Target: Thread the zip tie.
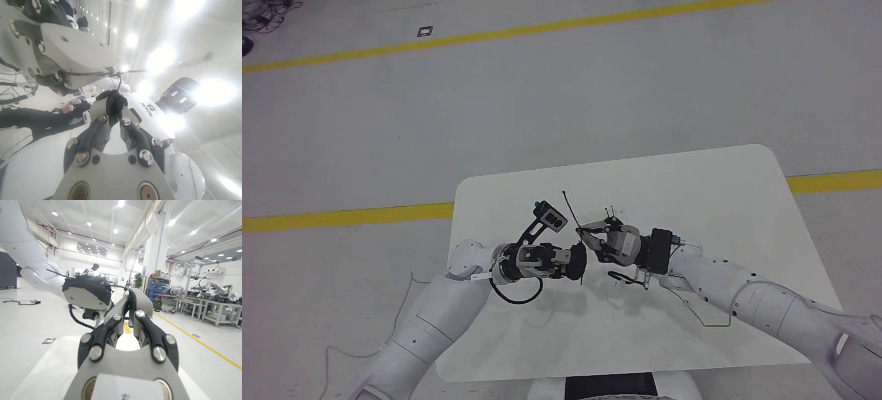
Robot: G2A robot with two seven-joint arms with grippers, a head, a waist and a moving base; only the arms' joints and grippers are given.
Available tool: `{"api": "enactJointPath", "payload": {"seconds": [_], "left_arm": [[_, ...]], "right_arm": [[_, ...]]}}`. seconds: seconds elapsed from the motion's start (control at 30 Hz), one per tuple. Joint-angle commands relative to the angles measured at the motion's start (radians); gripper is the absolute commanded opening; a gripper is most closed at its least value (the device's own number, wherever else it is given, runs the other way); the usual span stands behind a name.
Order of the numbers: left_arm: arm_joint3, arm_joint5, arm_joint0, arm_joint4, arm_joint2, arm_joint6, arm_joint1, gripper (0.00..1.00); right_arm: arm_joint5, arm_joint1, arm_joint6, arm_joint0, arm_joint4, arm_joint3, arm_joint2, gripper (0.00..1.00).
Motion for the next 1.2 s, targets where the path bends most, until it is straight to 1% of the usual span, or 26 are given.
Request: {"api": "enactJointPath", "payload": {"seconds": [0.0, 0.27, 0.33, 0.37, 0.67, 0.87, 1.0, 1.17], "left_arm": [[0.0, 0.0, 0.0, 0.0, 0.0, 0.0, 0.0, 0.0], [0.0, 0.0, 0.0, 0.0, 0.0, 0.0, 0.0, 0.0], [0.0, 0.0, 0.0, 0.0, 0.0, 0.0, 0.0, 0.0], [0.0, 0.0, 0.0, 0.0, 0.0, 0.0, 0.0, 0.0], [0.0, 0.0, 0.0, 0.0, 0.0, 0.0, 0.0, 0.0], [0.0, 0.0, 0.0, 0.0, 0.0, 0.0, 0.0, 0.0], [0.0, 0.0, 0.0, 0.0, 0.0, 0.0, 0.0, 0.0], [0.0, 0.0, 0.0, 0.0, 0.0, 0.0, 0.0, 0.0]], "right_arm": [[0.0, 0.0, 0.003, -0.002, -0.001, 0.0, 0.002, 0.0], [0.0, 0.0, 0.016, -0.008, 0.001, 0.0, 0.006, 0.0], [0.0, 0.0, 0.016, -0.009, 0.002, 0.001, 0.007, 0.24], [0.0, 0.0, 0.016, -0.009, 0.003, 0.0, 0.007, 0.28], [0.0, 0.005, 0.01, -0.018, -0.006, -0.008, 0.01, 0.22], [0.0, 0.009, 0.008, -0.024, -0.013, -0.015, 0.019, 0.15], [0.0, 0.011, 0.003, -0.029, -0.012, -0.019, 0.026, 0.13], [0.0, 0.011, -0.015, -0.033, 0.001, -0.022, 0.026, 0.13]]}}
